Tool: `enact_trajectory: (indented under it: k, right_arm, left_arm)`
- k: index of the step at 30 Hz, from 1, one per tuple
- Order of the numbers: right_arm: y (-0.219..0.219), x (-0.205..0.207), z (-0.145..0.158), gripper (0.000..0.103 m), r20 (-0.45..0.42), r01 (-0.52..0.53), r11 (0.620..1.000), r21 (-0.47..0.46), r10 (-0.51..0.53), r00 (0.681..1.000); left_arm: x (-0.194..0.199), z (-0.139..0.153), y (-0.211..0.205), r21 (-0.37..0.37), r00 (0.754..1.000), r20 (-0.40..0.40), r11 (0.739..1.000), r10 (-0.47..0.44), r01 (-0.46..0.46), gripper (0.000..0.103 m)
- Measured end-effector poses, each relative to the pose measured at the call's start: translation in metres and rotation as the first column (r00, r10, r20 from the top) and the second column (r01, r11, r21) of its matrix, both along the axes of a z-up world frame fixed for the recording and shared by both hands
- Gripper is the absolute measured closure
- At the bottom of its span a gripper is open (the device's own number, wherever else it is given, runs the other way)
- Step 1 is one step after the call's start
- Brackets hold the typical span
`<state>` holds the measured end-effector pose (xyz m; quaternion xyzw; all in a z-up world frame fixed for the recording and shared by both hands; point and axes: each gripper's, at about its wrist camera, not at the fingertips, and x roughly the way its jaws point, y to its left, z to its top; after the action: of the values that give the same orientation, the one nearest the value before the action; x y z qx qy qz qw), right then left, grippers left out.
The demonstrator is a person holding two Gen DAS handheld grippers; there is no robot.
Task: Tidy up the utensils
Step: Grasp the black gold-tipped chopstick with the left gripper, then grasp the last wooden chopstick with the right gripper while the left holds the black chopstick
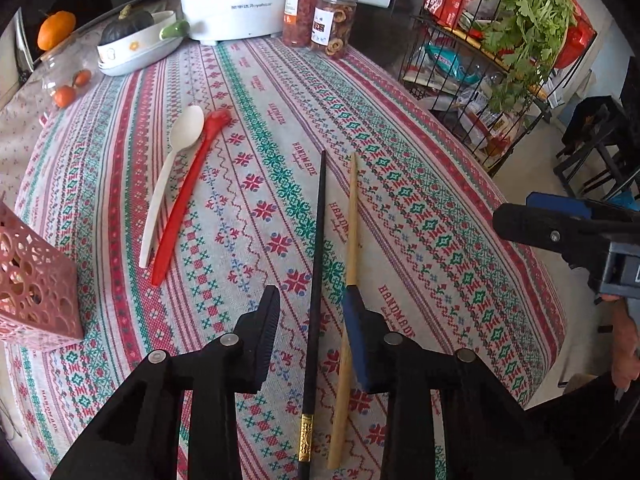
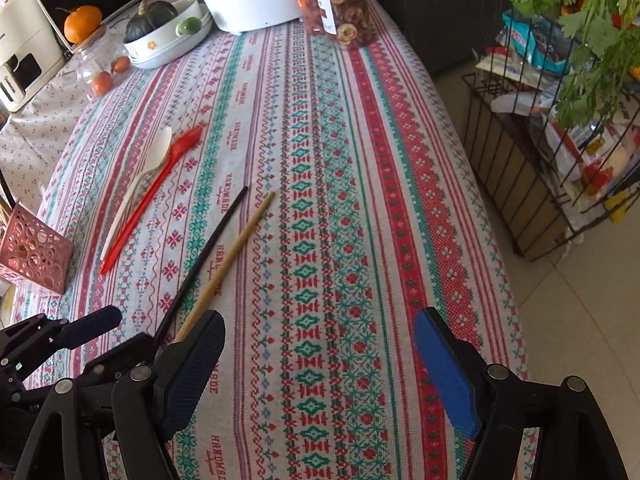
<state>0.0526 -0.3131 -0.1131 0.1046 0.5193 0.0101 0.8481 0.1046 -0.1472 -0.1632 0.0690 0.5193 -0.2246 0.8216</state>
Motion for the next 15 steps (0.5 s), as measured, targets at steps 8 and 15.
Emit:
enact_trajectory:
  k: [8,15]
  right_arm:
    - [-0.012,0.009,-0.005,0.021,-0.042,0.014,1.000,0.026,-0.013,0.999]
    - [-0.020,0.017,-0.009,0.021,-0.071,0.052,0.996,0.072,-0.047,0.996]
  left_arm:
    - [0.050,-0.011,-0.024,0.022,1.000,-0.030,1.000,0.010,-0.009,0.088]
    - [0.064,-0.023,-0.041,0.109,0.995,-0.098,0.994,-0.010,0.021,0.092]
